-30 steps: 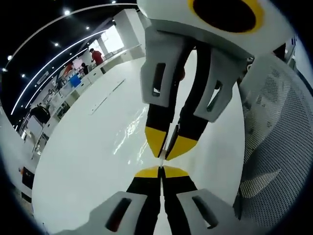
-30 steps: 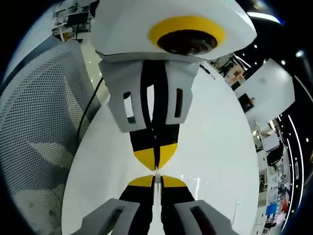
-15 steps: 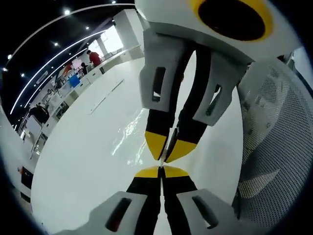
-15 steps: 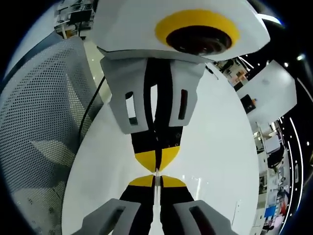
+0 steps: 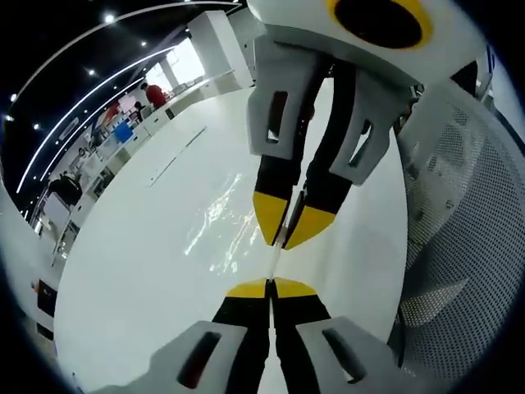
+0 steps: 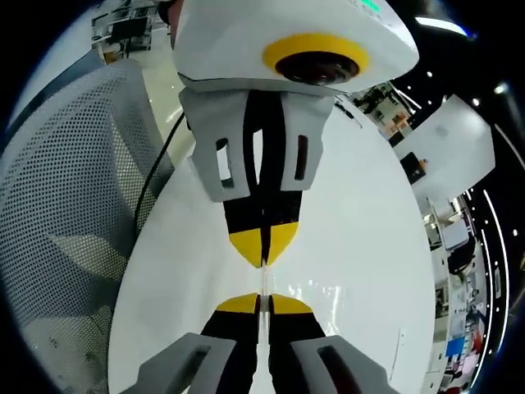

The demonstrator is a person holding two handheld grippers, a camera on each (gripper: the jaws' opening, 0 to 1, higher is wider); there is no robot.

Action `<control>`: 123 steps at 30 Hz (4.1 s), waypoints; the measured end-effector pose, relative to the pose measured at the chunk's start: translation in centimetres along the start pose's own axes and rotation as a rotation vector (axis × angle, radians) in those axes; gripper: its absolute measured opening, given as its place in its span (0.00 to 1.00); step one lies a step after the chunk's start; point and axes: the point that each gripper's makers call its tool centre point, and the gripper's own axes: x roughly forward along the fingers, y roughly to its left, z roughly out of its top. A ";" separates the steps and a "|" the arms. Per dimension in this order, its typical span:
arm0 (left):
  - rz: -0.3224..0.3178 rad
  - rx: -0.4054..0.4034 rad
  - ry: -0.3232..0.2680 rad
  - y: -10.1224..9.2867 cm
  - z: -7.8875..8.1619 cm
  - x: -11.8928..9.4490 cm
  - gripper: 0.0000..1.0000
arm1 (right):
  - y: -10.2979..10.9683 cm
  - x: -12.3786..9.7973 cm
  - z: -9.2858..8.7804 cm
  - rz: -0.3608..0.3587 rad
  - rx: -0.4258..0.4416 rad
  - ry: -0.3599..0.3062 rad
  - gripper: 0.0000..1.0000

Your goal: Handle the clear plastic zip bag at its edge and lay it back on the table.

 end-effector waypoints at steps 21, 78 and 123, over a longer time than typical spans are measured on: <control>0.000 -0.025 0.013 0.2 -0.4 0.0 0.00 | -0.1 0.1 0.0 -0.006 0.026 -0.012 0.00; 0.015 -0.063 0.042 1.2 0.7 -1.9 0.00 | -0.8 -2.9 -0.3 -0.030 0.074 -0.003 0.00; 0.045 -0.052 0.046 0.7 1.1 -2.4 0.00 | 0.0 -4.3 -1.8 -0.070 0.111 0.014 0.00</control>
